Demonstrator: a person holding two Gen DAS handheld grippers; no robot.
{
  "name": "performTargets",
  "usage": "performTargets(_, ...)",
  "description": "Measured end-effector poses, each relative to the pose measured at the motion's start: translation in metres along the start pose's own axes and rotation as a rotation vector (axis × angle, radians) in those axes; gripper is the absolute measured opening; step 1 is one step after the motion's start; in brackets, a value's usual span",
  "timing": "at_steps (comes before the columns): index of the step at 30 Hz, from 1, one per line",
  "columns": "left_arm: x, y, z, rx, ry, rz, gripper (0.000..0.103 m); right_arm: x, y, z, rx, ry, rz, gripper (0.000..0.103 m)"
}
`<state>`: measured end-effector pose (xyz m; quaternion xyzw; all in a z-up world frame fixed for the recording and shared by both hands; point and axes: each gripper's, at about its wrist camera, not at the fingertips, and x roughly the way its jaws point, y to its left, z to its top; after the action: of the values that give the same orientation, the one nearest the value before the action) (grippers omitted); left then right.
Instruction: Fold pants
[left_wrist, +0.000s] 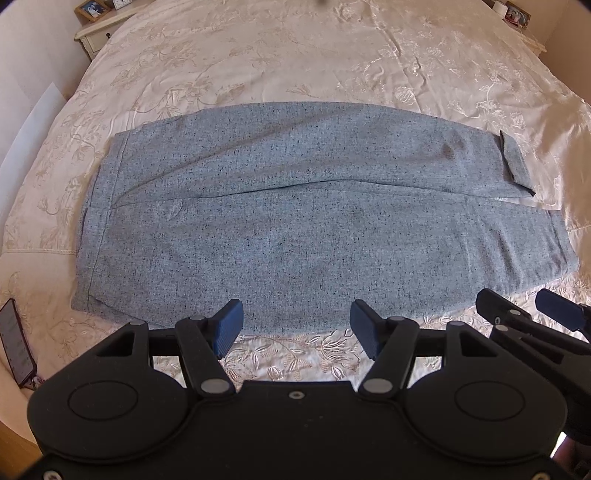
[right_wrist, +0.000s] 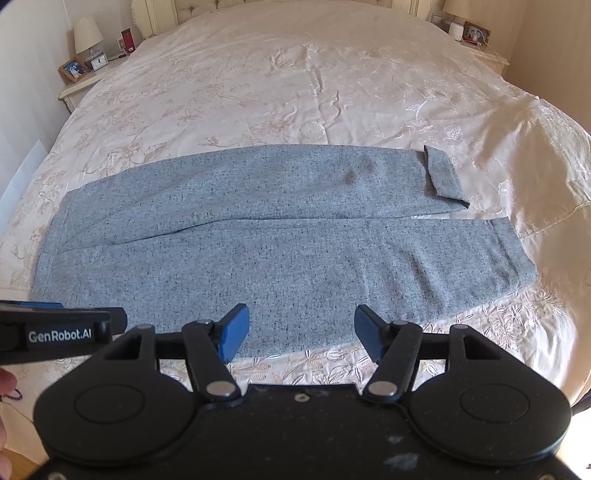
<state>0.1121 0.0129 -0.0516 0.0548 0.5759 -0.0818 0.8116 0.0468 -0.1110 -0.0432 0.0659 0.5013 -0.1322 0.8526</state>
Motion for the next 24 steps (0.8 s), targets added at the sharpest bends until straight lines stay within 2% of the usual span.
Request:
performTargets(4, 0.011, 0.0, 0.005, 0.015, 0.017, -0.014, 0.067, 0.005, 0.0, 0.001, 0.011, 0.005, -0.032, 0.066)
performTargets(12, 0.02, -0.011, 0.012, 0.044, 0.021, 0.009, 0.067, 0.014, -0.014, 0.002, 0.024, 0.011, -0.052, 0.064)
performTargets(19, 0.026, -0.033, 0.023, 0.001, 0.013, 0.036, 0.067, 0.027, -0.049, 0.012, 0.01, -0.026, -0.076, 0.063)
performTargets(21, 0.028, -0.043, 0.026, -0.011, 0.011, 0.043, 0.067, 0.038, -0.062, 0.018, -0.011, -0.015, -0.083, 0.063)
performTargets(24, 0.03, -0.062, 0.029, -0.043, 0.006, 0.057, 0.067, 0.06, -0.088, 0.027, -0.022, 0.029, -0.033, 0.063)
